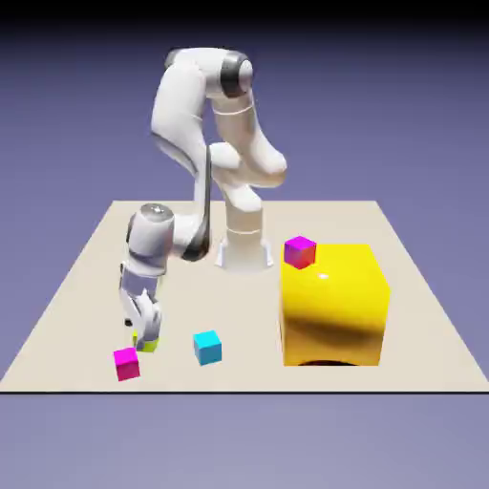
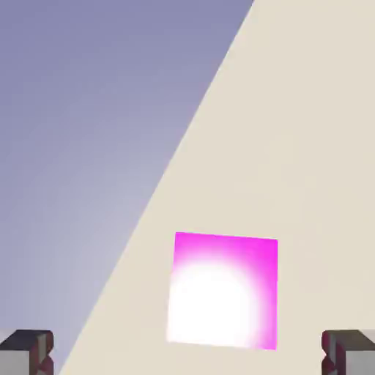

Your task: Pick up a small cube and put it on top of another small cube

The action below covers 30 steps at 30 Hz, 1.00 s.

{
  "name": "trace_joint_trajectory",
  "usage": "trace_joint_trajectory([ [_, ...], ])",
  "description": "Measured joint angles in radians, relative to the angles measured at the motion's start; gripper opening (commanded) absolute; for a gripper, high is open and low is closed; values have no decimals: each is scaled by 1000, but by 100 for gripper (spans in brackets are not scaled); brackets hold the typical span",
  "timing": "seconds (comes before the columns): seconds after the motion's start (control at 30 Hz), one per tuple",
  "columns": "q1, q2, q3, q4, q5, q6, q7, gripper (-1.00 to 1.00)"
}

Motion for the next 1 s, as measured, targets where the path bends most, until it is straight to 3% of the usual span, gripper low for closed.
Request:
trace_joint_trajectory([
  [0.17,64,181,-95,85,-77,106,80,0],
  [0.2,70,199,-104,94,-84,116,87,-100],
  [0.5,0,0,0,0,0,1,0,-100],
  [1.0,203,-544,331,-71,402,-570,399,-100],
])
